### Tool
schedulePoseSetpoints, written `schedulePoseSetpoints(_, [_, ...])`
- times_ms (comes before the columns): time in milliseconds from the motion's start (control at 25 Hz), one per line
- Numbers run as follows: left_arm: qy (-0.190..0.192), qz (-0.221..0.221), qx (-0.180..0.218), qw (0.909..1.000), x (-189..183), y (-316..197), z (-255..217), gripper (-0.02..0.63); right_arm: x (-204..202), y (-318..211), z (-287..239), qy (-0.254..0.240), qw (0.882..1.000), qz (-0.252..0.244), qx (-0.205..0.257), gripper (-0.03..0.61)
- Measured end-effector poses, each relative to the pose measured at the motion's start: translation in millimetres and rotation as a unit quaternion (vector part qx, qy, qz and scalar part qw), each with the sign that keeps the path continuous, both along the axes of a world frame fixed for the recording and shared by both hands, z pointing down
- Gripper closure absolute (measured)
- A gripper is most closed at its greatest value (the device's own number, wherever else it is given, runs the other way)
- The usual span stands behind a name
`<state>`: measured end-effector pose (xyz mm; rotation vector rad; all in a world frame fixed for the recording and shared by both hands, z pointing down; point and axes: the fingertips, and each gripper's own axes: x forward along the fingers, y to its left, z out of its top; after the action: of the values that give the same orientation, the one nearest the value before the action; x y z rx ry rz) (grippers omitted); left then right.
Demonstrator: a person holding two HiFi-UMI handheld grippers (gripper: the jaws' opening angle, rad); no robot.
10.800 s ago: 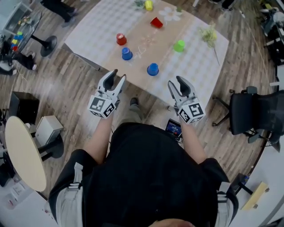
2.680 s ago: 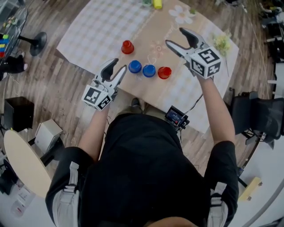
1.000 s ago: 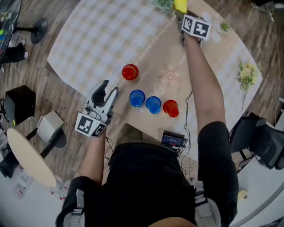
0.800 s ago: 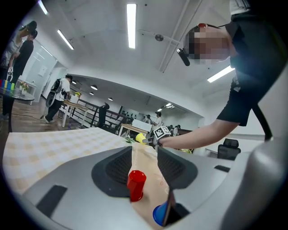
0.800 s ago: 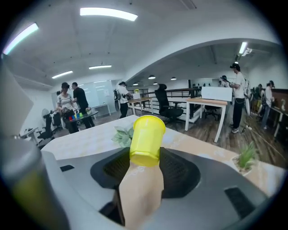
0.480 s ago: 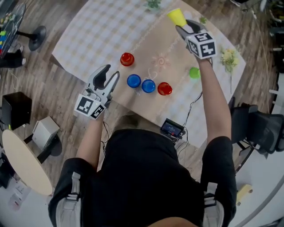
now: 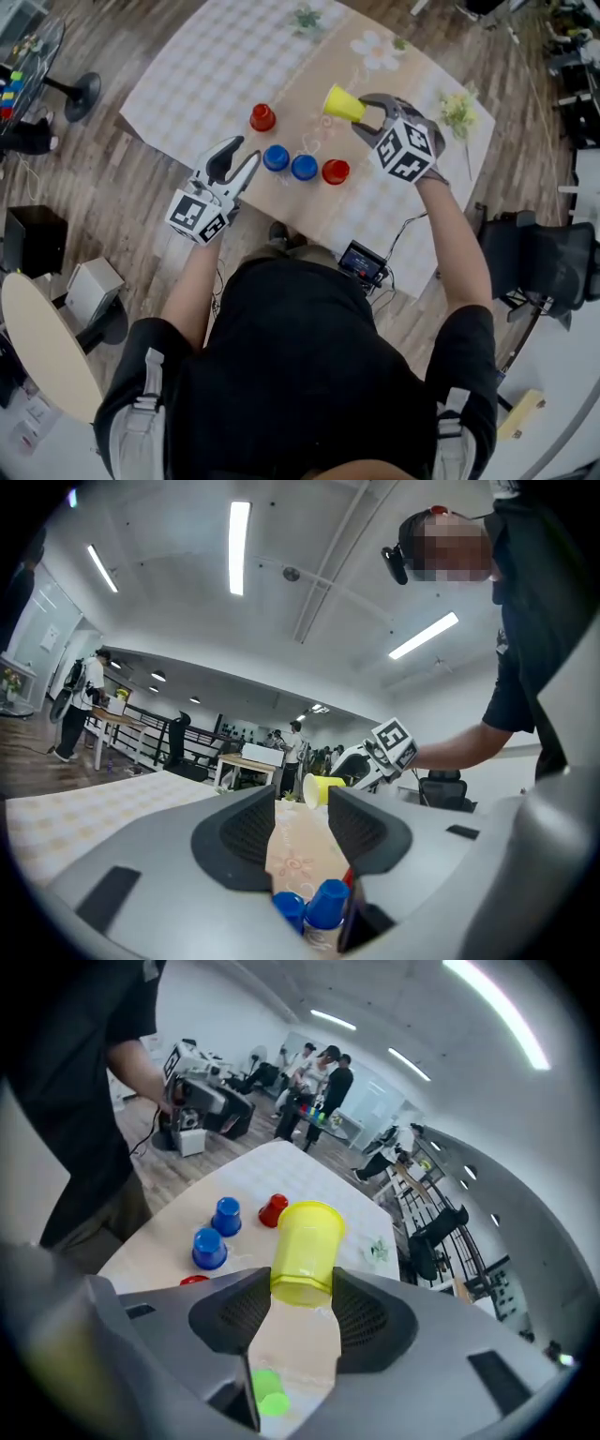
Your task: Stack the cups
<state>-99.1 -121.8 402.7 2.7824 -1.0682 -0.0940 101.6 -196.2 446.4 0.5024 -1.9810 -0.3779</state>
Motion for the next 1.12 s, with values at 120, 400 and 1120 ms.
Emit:
schedulePoseSetpoints(120, [-0.007, -0.008, 0.004, 0.9999, 5.4, 15.7, -6.4, 0.453, 0.5, 27.6, 16.5, 0.059, 0.997, -0.043, 0.007, 0.364])
schedulePoseSetpoints(400, [-0.005, -0.020, 0.011, 0.9997, 16.1, 54.6, -11.9, 0.453, -0.7, 59.4, 47.7, 0.184, 0.972, -0.143, 0.030, 0.364])
schedulePoseSetpoints(1120, [0.004, -0.029, 0.001, 0.9996, 25.5, 113.7, 2.1, 0.453, -7.0, 88.1, 90.7, 0.485, 0.796, -0.357, 0.063, 0.362])
